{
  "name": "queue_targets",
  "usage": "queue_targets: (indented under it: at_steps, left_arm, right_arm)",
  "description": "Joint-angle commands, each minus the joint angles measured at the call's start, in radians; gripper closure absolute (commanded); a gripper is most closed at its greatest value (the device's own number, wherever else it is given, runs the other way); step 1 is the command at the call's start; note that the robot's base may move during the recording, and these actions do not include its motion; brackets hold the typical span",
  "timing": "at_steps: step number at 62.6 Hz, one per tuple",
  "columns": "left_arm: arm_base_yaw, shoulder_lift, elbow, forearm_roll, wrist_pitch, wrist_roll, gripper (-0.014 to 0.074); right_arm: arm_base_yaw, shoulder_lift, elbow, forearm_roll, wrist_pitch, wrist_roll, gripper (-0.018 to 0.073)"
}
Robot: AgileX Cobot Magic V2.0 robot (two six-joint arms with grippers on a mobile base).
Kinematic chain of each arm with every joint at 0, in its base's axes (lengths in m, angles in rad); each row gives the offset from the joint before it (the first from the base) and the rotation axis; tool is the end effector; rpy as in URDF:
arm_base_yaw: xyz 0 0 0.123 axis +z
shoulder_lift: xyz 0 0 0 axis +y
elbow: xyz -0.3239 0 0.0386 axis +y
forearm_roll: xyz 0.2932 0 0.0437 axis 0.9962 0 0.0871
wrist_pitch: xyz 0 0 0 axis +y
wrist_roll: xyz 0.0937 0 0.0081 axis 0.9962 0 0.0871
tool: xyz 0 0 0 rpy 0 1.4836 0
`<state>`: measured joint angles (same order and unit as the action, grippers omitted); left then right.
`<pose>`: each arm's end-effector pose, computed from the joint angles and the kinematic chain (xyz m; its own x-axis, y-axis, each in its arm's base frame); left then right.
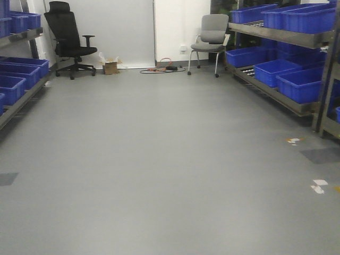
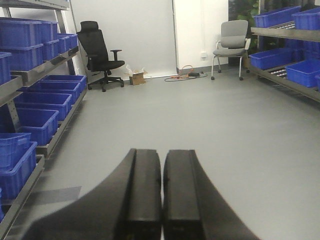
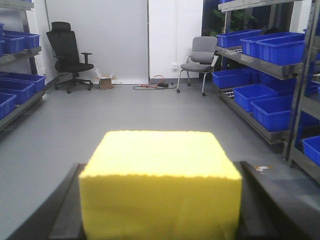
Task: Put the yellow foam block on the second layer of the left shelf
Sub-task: 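Turn and drive the base down the aisle toward the shelf rack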
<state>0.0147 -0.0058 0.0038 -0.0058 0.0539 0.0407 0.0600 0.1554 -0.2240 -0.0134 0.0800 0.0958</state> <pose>0.0630 0.0009 0.2072 0.0348 0.0354 -0.9988 -0.0156 0.9993 0.0349 0.0692 0.0041 0.2820 0.0705 0.0867 -0.9937 -0.0649 0.9945 0.0822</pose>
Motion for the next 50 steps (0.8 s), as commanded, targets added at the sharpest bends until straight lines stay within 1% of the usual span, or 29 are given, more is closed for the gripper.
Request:
queue_targets:
  at_steps: [1,50]
  left_arm:
    - [0.001,-0.02,0.024,-0.005,-0.083,-0.004,0.0472]
    - [0.001,-0.02,0.024,-0.005,-0.083,-0.004,0.0472]
  right_arm:
    - [-0.006,0.009,-0.03,0.001,-0.092,-0.006,0.0105]
    - [-0.006,0.009,-0.03,0.001,-0.092,-0.006,0.0105]
